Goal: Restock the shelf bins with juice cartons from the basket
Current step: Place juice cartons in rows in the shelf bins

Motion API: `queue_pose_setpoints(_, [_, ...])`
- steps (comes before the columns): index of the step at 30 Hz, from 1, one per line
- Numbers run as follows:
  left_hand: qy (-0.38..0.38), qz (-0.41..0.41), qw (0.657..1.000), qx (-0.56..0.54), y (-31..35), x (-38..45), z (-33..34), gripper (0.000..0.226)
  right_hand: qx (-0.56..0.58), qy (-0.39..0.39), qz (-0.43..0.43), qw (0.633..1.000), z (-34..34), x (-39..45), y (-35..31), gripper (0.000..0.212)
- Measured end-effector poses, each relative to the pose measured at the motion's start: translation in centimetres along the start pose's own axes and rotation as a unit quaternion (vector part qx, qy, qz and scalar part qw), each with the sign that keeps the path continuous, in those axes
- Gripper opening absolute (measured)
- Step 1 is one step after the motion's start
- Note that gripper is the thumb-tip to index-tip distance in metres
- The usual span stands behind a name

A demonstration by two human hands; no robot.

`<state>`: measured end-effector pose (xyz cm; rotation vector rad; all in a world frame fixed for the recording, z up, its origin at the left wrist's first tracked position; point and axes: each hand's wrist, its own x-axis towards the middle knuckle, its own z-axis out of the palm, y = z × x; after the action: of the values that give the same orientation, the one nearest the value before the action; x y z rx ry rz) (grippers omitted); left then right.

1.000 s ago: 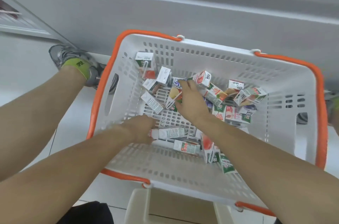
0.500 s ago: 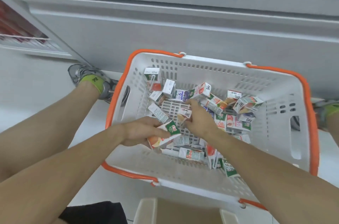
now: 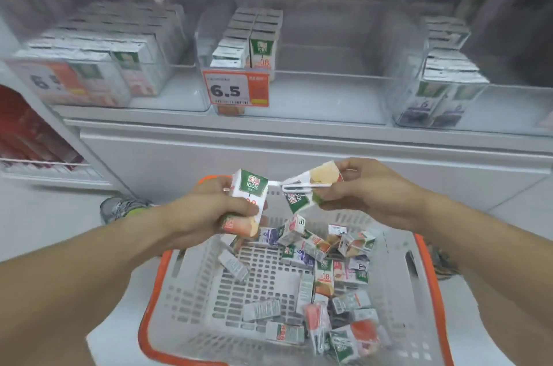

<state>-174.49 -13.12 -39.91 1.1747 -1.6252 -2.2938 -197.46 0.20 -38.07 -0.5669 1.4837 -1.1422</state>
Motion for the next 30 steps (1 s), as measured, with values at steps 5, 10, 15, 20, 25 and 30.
queue_pose_setpoints(5, [0.010, 0.011, 0.992, -0.124, 3.9, 0.4, 2.1, 0.051, -0.012, 0.174, -0.196, 0.965, 1.4, -1.8, 0.3, 0.048])
queue_pose_setpoints(10, [-0.018, 0.023, 0.991, -0.131, 5.3, 2.9, 4.5, 0.048, -0.064, 0.241, -0.383, 0.890, 2.2, 0.0, 0.3, 0.051])
queue_pose_setpoints(15, [-0.059, 0.061, 0.989, -0.122, 5.5, 3.8, 6.1, 0.043, -0.232, 0.120, -0.465, 0.846, 2.3, 0.9, -0.1, 0.050])
queue_pose_setpoints(20, [-0.039, 0.074, 0.991, -0.105, 5.1, 4.2, 5.3, 0.029, -0.133, 0.005, -0.389, 0.912, 1.1, 0.2, -0.7, 0.032])
queue_pose_setpoints(25, [-0.162, 0.069, 0.984, -0.012, 5.1, 3.7, 3.8, 0.059, -0.106, -0.011, -0.195, 0.975, -0.5, 0.0, -1.9, 0.049])
queue_pose_setpoints(30, [-0.230, -0.001, 0.963, 0.141, 4.1, 3.5, 2.9, 0.080, -0.179, -0.127, -0.055, 0.974, -0.7, 0.1, -1.7, 0.055])
